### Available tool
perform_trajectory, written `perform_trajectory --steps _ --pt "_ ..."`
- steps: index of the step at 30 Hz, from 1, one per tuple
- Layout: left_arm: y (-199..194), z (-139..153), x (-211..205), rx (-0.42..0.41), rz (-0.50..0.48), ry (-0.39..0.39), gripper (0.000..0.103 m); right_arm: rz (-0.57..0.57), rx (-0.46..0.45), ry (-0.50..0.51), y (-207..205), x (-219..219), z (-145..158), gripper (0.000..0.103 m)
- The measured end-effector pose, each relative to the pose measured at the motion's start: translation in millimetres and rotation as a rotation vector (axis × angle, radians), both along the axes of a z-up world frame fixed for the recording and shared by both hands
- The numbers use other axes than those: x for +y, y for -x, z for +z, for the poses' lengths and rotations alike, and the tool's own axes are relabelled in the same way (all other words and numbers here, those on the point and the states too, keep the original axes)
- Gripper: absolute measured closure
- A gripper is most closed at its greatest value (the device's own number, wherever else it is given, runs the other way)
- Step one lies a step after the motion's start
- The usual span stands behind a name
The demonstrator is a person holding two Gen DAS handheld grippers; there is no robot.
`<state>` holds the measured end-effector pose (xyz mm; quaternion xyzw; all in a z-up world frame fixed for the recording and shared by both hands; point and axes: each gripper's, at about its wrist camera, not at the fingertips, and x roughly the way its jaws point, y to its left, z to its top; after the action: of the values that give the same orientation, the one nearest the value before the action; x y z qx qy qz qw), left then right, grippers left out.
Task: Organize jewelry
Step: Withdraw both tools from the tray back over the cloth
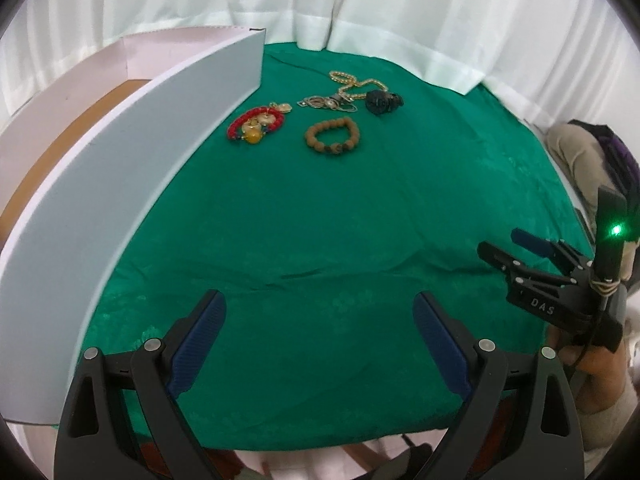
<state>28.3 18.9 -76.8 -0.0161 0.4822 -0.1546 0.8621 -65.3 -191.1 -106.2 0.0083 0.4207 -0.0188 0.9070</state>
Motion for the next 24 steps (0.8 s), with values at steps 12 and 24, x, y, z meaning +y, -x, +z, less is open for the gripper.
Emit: perform_trajectory --steps 12,24 --pt "-2 -11 0 0.019 0.032 0.007 0.008 -0.028 -0.096 0.034 16 1 4 0.027" --pt "-6 -14 0 0.023 0.049 0.015 0.008 -0.034 -0.082 0.035 12 -6 -7 0.027"
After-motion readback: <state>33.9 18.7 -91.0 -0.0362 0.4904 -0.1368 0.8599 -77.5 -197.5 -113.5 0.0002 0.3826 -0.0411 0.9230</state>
